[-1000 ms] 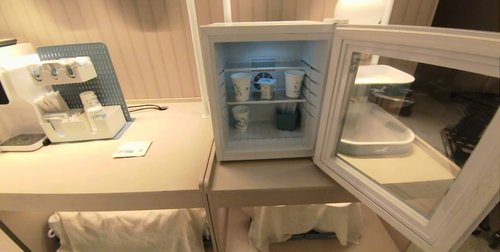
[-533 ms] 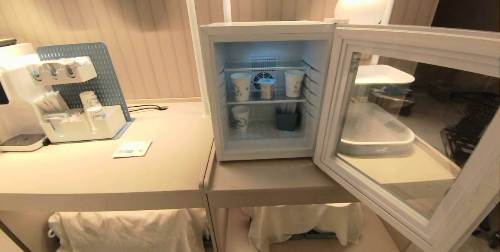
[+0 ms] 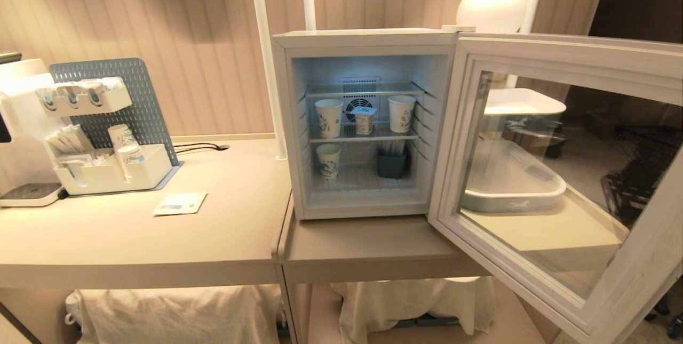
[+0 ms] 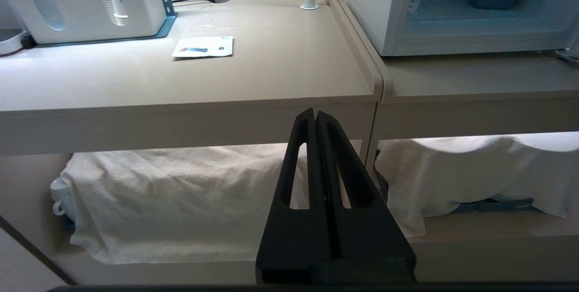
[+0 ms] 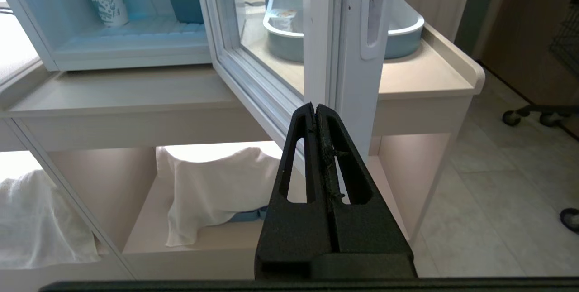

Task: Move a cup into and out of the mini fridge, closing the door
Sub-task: Take the yoghurt out of the freezer

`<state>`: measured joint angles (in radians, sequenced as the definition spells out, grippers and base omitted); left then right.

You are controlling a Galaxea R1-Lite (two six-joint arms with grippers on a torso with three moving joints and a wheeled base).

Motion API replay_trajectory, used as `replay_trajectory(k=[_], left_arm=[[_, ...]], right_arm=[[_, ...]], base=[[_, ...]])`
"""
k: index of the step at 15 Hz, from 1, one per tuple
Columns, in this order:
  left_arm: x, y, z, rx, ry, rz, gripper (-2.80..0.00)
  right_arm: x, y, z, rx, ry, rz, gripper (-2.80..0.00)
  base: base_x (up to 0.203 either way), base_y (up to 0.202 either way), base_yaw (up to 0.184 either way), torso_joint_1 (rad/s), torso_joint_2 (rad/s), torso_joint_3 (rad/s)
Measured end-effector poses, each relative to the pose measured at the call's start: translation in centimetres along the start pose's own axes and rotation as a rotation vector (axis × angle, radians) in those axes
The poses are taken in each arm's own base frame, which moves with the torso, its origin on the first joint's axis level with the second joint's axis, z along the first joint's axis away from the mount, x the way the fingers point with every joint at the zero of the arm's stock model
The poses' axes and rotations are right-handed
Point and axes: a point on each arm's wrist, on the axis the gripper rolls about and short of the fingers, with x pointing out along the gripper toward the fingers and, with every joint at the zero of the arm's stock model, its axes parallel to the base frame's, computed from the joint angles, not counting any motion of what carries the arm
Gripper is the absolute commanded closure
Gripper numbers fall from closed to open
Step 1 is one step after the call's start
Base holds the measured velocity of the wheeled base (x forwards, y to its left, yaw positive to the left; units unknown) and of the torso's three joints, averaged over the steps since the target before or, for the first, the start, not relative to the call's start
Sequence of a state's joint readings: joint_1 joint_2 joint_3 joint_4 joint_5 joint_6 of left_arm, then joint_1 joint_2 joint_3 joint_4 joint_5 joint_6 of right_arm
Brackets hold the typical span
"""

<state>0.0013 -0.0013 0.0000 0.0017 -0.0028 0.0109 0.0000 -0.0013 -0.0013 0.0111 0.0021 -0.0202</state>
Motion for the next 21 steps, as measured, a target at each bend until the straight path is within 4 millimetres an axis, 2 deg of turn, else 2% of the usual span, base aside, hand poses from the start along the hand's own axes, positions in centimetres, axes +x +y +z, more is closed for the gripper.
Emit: replay_trajectory(k=[3,9,14,21], left_arm=[[0.00,0.00,0.01,0.001,-0.001,-0.001,0.00],[0.00,0.00,0.00,0.001,0.000,-0.002,0.00],[0.00,0.00,0.01,0.007,-0.001,0.000,0.00],[0.00,0.00,0.02,0.006,-0.002,-0.001,0.00]], right_arm=[[0.00,-0.01,0.00,0.002,0.000,-0.002,0.00],[0.00,0.00,0.01,0.004,0.000,-0.003,0.00],[0.00,-0.01,0.02,0.008,-0.001,-0.002,0.00],[-0.01,-0.01,-0.02,0.008,0.004,-0.004,0.00]], base=[[0.002,0.057,-0.008,0.004,0.00,0.000],[0.000,0.162,0.003,0.003,0.00,0.002],[0.000,0.000,0.000,0.000,0.00,0.000],[0.182,0.000,0.001,0.005,0.00,-0.001]])
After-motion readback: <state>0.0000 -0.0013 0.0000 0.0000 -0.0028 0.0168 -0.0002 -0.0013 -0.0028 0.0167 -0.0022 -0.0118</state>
